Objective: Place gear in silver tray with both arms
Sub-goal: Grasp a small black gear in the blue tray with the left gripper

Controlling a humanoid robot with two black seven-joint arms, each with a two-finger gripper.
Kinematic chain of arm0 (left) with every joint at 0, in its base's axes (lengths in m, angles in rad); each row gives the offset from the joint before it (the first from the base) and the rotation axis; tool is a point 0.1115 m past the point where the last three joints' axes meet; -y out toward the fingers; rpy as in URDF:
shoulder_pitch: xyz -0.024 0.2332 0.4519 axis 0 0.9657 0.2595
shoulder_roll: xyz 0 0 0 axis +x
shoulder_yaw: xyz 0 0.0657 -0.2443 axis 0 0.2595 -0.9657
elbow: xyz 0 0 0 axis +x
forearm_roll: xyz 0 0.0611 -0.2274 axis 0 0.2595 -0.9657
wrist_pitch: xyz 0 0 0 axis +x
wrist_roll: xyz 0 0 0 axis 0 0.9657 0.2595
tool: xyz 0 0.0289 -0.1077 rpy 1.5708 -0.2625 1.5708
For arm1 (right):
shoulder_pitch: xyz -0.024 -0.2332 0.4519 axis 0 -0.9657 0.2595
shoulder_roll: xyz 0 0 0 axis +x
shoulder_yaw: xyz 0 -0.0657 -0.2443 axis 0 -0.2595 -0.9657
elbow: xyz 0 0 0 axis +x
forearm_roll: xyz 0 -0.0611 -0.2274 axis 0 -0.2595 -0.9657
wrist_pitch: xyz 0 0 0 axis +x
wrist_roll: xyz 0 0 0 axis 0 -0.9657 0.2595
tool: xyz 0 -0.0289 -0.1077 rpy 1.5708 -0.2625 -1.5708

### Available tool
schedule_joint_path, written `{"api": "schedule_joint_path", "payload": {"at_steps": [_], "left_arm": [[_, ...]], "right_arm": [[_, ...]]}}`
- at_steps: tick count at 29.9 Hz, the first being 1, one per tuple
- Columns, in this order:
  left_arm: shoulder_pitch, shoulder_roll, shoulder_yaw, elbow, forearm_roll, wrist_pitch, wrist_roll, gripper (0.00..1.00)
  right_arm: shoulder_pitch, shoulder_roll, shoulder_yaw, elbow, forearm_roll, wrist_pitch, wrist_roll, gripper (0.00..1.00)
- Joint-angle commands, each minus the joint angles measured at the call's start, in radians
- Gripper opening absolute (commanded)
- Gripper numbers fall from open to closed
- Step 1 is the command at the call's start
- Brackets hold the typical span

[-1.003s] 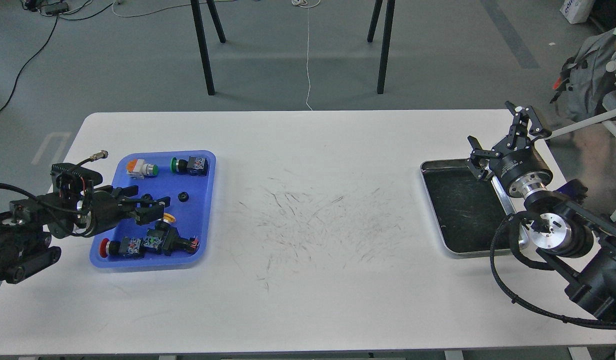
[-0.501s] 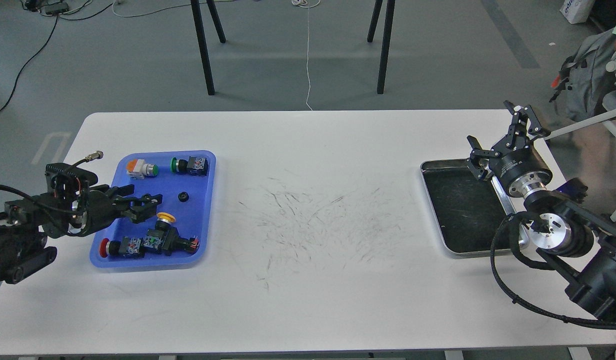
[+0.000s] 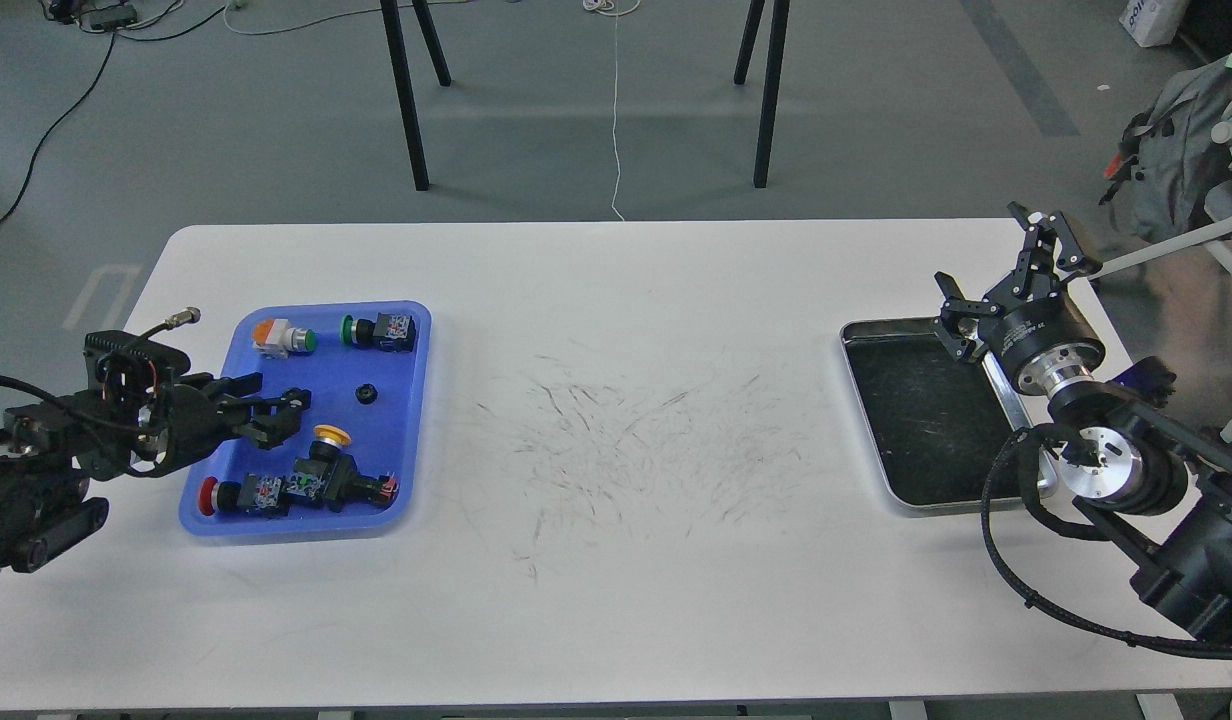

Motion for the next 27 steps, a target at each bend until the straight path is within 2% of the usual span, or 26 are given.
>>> {"api": "schedule_joint_path", "payload": {"at_steps": [1, 4, 12, 20, 27], "left_arm": [[0.002, -0.006, 0.003, -0.001, 0.002, 0.005, 0.0, 0.63], [0.005, -0.013, 0.006, -0.001, 0.003, 0.007, 0.0, 0.57], [0.006, -0.015, 0.008, -0.002, 0.009, 0.022, 0.0, 0.54], [0.014, -0.015, 0.008, 0.001, 0.014, 0.044, 0.0, 0.39], [0.015, -0.013, 0.006, 0.001, 0.008, 0.05, 0.0, 0.31]], "right_arm": [[0.0, 0.0, 0.0, -0.002, 0.0, 0.0, 0.0, 1.0], [0.0, 0.0, 0.0, -0.002, 0.0, 0.0, 0.0, 1.0], [-0.001, 0.0, -0.001, -0.003, -0.002, 0.0, 0.0, 1.0], [-0.001, 0.0, -0.001, -0.003, -0.002, 0.0, 0.0, 1.0], [-0.001, 0.0, -0.001, -0.005, -0.014, 0.0, 0.0, 1.0]]}}
